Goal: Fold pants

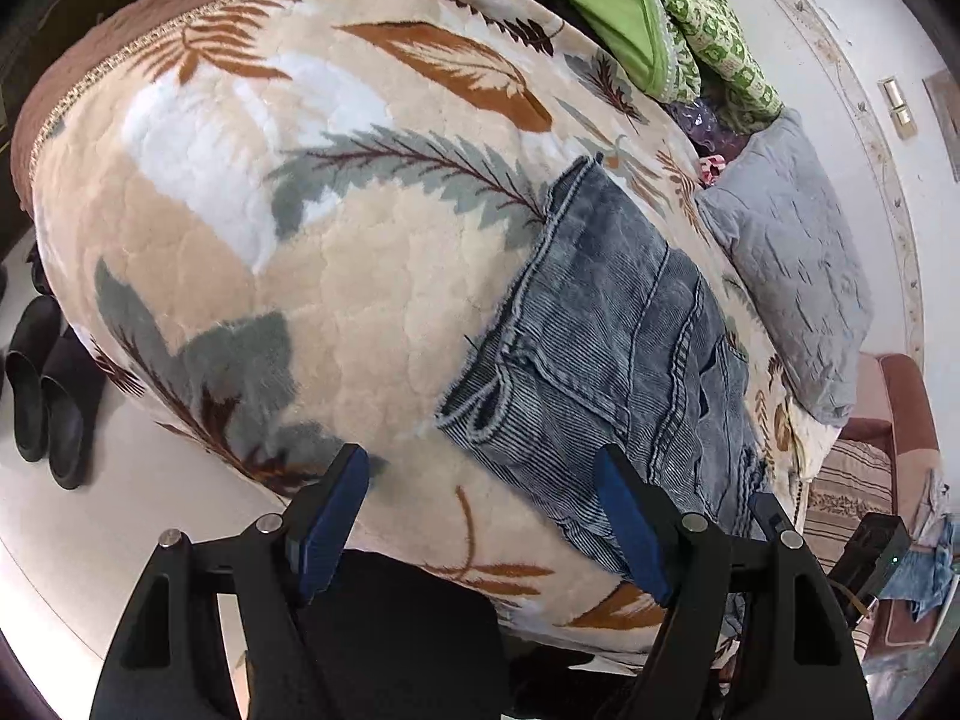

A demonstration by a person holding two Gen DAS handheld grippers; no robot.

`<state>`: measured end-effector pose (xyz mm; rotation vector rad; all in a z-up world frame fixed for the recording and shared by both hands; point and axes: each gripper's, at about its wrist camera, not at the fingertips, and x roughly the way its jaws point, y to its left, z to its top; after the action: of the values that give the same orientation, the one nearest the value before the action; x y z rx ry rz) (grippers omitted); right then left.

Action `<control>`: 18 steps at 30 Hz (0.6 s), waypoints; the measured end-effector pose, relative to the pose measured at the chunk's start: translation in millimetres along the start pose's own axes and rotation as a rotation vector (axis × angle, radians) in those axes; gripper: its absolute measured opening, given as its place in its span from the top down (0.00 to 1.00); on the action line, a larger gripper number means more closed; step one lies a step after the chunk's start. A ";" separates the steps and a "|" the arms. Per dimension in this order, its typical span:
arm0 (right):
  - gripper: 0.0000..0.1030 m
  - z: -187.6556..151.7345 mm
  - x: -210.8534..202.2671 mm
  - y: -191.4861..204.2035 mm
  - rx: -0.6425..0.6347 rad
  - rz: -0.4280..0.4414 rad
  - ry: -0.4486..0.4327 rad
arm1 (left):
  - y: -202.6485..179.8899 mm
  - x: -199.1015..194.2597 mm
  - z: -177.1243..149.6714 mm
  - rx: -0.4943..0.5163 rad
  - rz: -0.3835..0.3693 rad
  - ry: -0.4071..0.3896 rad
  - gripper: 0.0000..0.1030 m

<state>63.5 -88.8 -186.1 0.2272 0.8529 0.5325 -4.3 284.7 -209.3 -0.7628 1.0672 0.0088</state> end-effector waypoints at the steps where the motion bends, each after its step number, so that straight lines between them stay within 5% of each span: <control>1: 0.45 0.0 0.2 0.3 -0.001 0.000 0.002 | 0.0 3.0 0.2 -0.011 -0.010 0.007 0.25; 8: 0.45 0.4 -4.0 -1.6 0.002 -0.003 -0.007 | -11.9 7.8 6.3 -0.014 -0.104 -0.002 0.30; 18: 0.45 1.0 -7.6 -5.6 0.011 -0.011 -0.009 | -0.4 11.8 9.5 -0.052 -0.108 -0.009 0.44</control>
<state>62.1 -97.6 -182.7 0.2343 0.8482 0.5165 9.2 285.7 -216.0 -0.8660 1.0190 -0.0527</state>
